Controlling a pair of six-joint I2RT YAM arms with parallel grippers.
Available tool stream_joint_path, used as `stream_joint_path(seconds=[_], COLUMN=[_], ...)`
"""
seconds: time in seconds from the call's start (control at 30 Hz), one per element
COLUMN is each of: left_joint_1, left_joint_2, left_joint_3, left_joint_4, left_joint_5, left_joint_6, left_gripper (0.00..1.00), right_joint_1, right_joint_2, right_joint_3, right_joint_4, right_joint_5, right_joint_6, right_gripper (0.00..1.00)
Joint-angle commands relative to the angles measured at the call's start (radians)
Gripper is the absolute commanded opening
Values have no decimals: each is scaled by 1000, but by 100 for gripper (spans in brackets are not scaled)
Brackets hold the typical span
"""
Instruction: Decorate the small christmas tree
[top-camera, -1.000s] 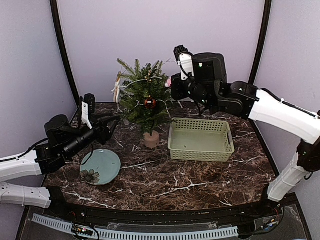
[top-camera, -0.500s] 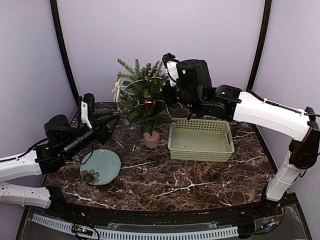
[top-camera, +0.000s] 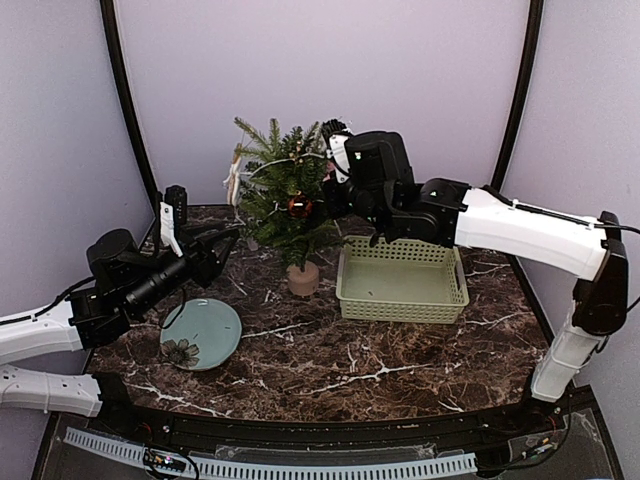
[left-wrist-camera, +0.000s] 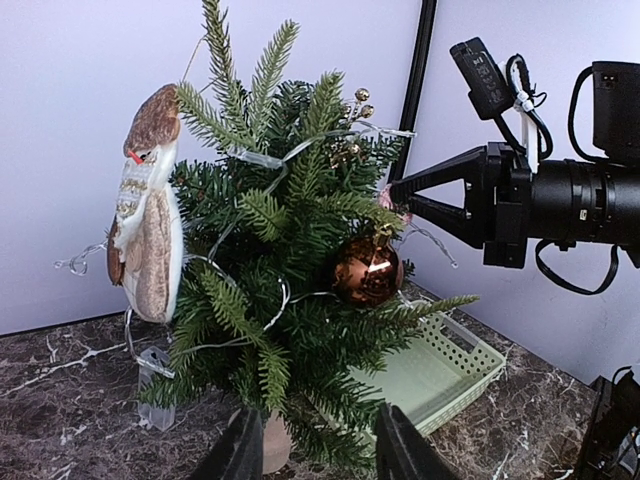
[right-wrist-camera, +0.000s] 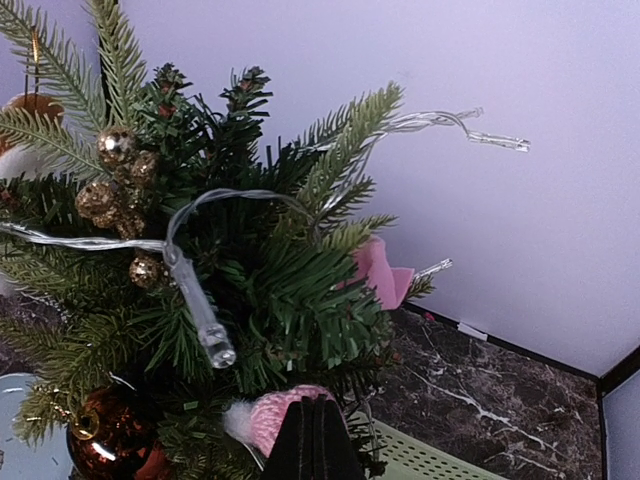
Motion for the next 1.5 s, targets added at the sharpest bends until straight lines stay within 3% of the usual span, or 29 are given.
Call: stream_joint_path(seconds=[0.0, 0.13, 0.37, 0.63, 0.83, 1.23, 1.37, 1.47], left_joint_1=[2, 1, 2, 2, 1, 2, 2, 3], left_joint_2=[-12, -12, -5, -1, -3, -2, -7, -6], left_joint_3=[15, 17, 21, 29, 32, 44, 69, 111], left_joint_4=[31, 32, 34, 25, 16, -13, -77, -165], left_joint_5=[-9, -10, -9, -8, -11, -11, -29, -52], left_joint_6=[10, 10, 7, -9, -7, -28, -52, -81], left_gripper=[41, 41, 41, 42, 43, 46, 55, 75], right_joint_1=[-12, -13, -15, -15, -14, -14, -14, -16], right_joint_2=[5, 3, -12, -47, -96, -174, -224, -284], right_joint_3=[-11, -12, -6, -12, -58, -108, -136, -167], right_joint_4=[24, 12, 3, -14, -13, -9, 4, 17], right_joint_5=[0, -8, -39, -63, -86, -160, -207, -233], right_joint_6=[16, 18, 19, 25, 37, 52, 67, 86], right_gripper=[3, 8, 32, 34, 46, 53, 63, 76])
